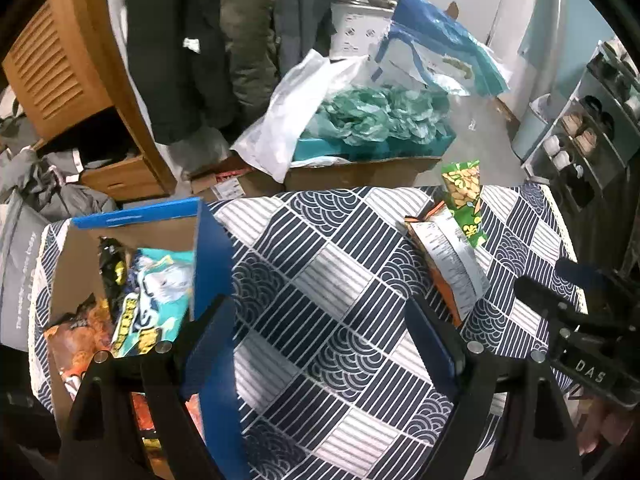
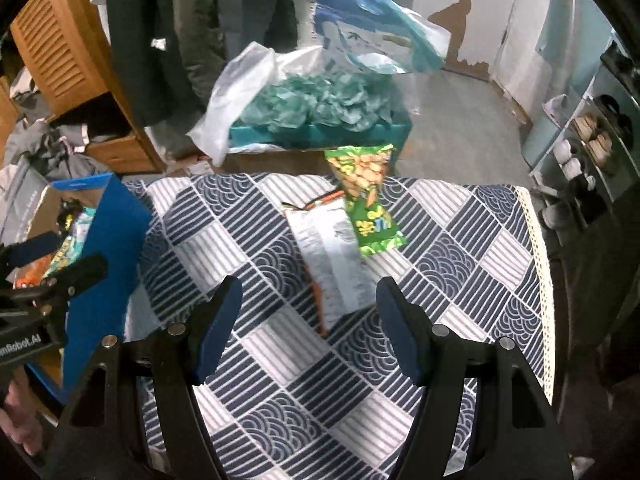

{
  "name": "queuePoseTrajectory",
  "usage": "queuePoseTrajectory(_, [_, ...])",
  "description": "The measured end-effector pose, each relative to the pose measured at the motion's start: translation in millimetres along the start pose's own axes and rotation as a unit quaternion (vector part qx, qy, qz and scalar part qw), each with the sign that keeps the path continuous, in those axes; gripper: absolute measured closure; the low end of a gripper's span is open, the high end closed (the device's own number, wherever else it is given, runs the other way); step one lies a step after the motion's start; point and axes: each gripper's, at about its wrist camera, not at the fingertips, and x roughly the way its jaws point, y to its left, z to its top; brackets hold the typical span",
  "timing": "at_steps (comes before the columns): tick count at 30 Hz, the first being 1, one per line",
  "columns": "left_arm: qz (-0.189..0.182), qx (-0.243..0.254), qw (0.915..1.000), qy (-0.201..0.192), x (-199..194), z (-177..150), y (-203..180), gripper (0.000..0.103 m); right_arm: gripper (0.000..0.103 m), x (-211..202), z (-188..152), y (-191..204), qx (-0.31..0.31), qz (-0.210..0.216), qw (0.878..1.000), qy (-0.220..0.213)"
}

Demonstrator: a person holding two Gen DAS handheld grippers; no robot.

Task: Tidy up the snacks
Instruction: 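Move both tools from the box to the last two bags on the table, then grasp the green peanut bag with the right tool while the left tool approaches the white chip bag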

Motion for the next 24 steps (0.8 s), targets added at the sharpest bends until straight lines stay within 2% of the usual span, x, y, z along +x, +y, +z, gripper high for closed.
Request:
queuePoseTrajectory(7, [0.01, -0.006, 0.9996, 0.027, 33.0, 22.4, -13.5, 0.015, 0.034, 29.2, 21.1, -27.8, 0.001, 0.0, 0.999, 0.037])
queuePoseTrajectory(13, [0.016, -0.013, 0.999, 0.04, 64.0, 42.2, -24.3, 0.015, 0.034, 69.5, 53.8, -54.7, 0.013, 0.006, 0.998, 0.055])
queuePoseTrajectory(24, [0.012, -0.025, 0.9978, 0.06, 119.5, 69.7, -46.5, 0.015, 0.034, 132.7, 80.2, -55.0, -0.001, 0.0, 0.997, 0.074])
